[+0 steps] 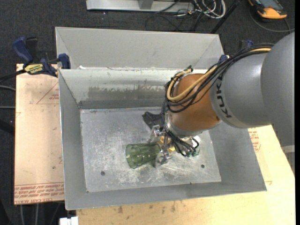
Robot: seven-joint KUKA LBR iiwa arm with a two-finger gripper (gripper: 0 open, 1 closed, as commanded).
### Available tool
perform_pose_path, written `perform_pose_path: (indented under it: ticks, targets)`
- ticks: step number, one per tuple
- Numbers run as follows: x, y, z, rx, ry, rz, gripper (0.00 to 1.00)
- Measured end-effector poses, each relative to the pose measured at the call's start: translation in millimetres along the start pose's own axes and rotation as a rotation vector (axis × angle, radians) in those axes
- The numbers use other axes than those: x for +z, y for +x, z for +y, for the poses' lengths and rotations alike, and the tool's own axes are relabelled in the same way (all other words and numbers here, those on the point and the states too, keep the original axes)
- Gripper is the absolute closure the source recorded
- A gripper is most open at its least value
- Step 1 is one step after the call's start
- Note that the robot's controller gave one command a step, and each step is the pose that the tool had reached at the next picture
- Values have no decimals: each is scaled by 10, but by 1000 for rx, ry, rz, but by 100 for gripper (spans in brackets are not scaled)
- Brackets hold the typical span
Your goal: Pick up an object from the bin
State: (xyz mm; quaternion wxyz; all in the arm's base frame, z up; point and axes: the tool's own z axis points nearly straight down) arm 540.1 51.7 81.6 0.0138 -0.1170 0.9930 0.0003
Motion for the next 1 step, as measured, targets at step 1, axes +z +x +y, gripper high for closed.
perform_pose_path:
  ticks: [1]
  targets:
    - [-1310, -59, 213, 49, -3, 24, 100]
